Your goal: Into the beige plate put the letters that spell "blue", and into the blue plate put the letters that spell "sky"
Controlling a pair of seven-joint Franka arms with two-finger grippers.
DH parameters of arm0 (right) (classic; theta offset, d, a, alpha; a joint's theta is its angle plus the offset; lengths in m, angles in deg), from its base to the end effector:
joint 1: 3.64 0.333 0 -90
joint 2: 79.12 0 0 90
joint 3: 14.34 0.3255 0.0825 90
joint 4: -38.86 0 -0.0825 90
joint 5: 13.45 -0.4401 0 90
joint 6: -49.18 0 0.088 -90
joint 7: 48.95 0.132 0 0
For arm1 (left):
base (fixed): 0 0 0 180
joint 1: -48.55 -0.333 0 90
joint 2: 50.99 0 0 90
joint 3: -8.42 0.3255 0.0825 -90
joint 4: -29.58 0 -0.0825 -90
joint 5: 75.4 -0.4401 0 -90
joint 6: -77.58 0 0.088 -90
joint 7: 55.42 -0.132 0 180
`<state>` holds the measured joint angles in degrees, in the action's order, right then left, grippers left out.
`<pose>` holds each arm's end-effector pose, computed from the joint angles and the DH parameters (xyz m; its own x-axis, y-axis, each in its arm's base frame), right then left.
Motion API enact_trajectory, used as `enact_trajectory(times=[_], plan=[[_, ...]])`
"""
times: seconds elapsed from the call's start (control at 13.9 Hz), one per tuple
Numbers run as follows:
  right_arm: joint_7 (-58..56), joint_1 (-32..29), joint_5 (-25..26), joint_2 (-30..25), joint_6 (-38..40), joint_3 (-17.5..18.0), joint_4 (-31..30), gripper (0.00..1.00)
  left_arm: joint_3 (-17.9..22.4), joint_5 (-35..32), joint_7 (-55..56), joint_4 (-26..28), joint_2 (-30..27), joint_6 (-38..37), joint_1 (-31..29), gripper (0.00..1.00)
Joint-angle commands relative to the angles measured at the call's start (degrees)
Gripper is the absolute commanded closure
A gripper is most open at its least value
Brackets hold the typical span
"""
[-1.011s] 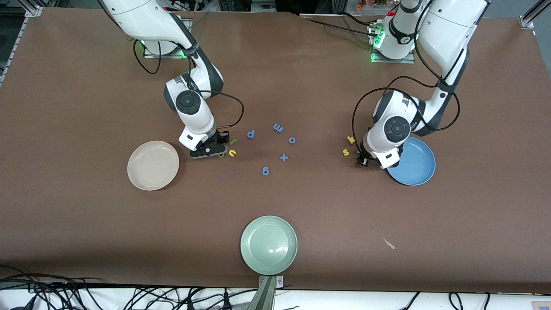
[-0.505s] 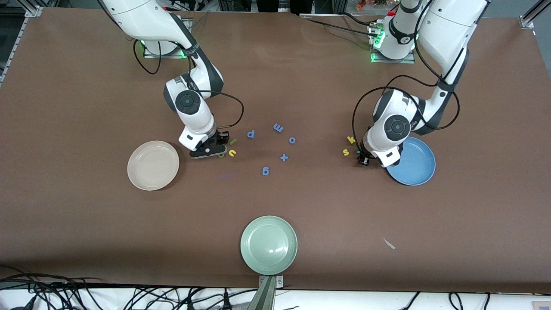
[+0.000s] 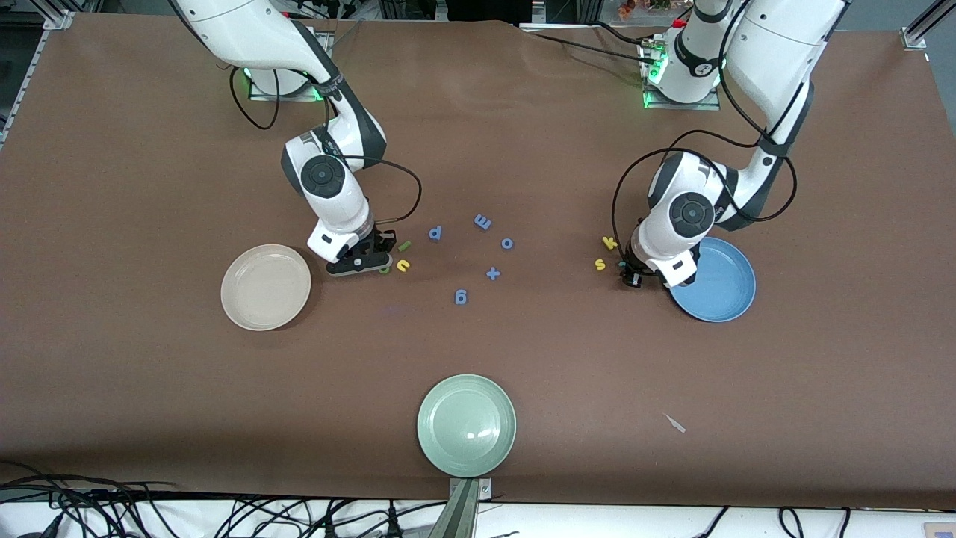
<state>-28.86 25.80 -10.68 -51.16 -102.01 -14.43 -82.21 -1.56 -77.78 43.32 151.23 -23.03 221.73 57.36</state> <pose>0.5363 0.3023 0.1183 0.9783 0.2024 0.0437 0.2021 -0.9793 0.0113 0.5623 -0.1978 0.1086 0.1902 0.9807 -0.0462 0.9765 -0.1939 -0.0943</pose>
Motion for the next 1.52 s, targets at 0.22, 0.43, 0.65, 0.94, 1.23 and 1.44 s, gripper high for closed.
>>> enact_trajectory(times=[0.22,0.43,0.65,0.94,1.23,1.44], plan=[[-0.1,-0.2,0.7,-0.8,-0.1,-0.1,-0.5,0.68,-0.2,-0.9,0.4,1.8,-2.7,-0.3,-0.9,1.00],[-1.7,-0.3,0.7,-1.0,-0.1,-0.5,-0.7,0.72,-0.2,-0.9,-0.7,0.6,-6.8,-3.8,-4.0,1.00],[-3.0,-0.3,0.7,-2.3,2.7,-1.0,-0.2,0.75,-0.2,-0.9,-5.1,-1.3,-7.3,-7.6,-7.0,1.00],[-6.9,-0.3,0.6,-5.0,8.5,-3.8,0.7,0.75,-0.2,-0.9,-5.6,-1.2,-5.7,-7.2,-6.3,1.00],[-7.5,-0.2,-2.0,-4.8,11.1,-4.4,3.3,0.61,-0.3,-0.9,-6.7,-1.7,-5.9,-7.3,-6.7,0.99],[-4.4,0.3,-4.5,-3.6,10.1,-2.6,3.5,0.41,-0.3,-0.8,-7.3,-1.9,-5.5,-7.5,-6.0,0.63]])
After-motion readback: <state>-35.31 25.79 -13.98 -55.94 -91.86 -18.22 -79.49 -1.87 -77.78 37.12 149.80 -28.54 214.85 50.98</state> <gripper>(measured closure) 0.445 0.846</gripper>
